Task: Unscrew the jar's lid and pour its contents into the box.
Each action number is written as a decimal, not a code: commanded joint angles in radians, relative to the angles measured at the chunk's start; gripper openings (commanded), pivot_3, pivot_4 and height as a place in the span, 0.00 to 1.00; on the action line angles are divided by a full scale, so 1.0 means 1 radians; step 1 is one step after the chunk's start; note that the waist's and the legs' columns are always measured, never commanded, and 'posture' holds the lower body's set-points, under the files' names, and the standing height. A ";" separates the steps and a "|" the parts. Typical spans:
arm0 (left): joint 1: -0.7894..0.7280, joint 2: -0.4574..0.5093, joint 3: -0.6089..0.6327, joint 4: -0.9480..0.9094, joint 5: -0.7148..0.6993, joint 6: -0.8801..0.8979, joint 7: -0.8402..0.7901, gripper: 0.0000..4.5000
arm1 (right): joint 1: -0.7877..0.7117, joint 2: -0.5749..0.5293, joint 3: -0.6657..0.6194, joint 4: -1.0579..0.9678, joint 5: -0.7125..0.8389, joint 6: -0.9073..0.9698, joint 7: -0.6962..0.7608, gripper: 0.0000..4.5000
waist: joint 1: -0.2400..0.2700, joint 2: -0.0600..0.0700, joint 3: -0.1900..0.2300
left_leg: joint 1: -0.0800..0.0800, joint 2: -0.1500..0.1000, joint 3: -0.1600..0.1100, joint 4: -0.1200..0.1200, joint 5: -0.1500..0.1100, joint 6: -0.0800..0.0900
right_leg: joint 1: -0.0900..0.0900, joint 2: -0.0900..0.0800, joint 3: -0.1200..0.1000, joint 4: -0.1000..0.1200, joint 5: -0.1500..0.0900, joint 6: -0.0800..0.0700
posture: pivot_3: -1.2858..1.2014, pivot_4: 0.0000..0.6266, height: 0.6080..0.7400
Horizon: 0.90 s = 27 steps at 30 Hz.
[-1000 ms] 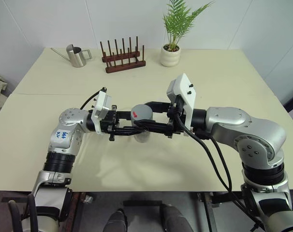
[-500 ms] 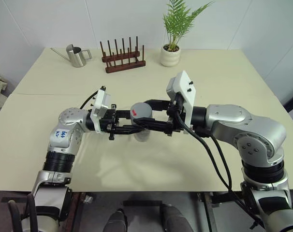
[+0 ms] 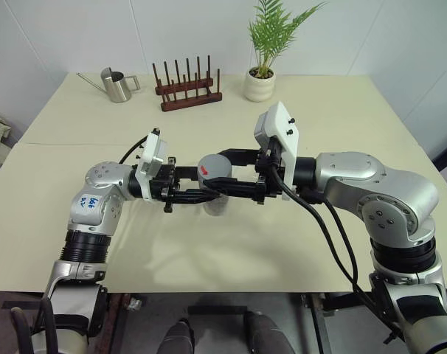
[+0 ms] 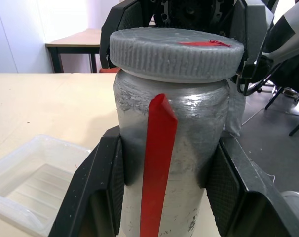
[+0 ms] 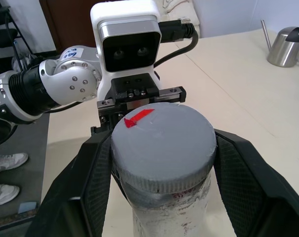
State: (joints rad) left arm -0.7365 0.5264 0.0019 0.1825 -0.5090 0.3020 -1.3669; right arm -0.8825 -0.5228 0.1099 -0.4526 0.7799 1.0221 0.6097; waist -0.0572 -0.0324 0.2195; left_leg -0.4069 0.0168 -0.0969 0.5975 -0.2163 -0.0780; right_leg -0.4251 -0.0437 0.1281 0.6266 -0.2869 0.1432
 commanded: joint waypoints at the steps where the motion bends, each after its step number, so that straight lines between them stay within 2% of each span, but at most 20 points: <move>1: 0.041 0.021 -0.038 -0.049 0.000 0.016 -0.047 0.41 | -0.068 -0.036 -0.088 0.020 -0.073 -0.092 -0.026 0.64 | 0.000 0.000 0.000 | 0.000 0.000 0.000 0.000 0.000 0.000 | 0.000 0.000 0.000 0.000 0.000 0.000 | 0.52 0.24 1.00; 13: 0.063 0.022 -0.045 -0.075 -0.002 0.028 -0.051 0.41 | -0.109 -0.067 -0.096 0.075 -0.101 -0.136 -0.008 0.64 | 0.000 0.000 0.000 | 0.000 0.000 0.000 0.000 0.000 0.000 | 0.000 0.000 0.000 0.000 0.000 0.000 | 0.52 0.24 1.00; 27: 0.079 0.010 -0.044 -0.102 -0.026 0.070 -0.039 0.41 | -0.119 -0.054 -0.111 0.098 -0.112 -0.179 -0.022 0.64 | 0.000 0.000 0.000 | 0.000 0.000 0.000 0.000 0.000 0.000 | 0.000 0.000 0.000 0.000 0.000 0.000 | 0.52 0.24 1.00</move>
State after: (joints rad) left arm -0.7100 0.5311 0.0255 0.1315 -0.5291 0.3536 -1.3390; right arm -0.9248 -0.5471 0.1438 -0.3925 0.7680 0.9579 0.6691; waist -0.0572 -0.0324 0.2195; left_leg -0.4069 0.0168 -0.0968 0.5975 -0.2163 -0.0780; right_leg -0.4252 -0.0438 0.1281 0.6265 -0.2869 0.1432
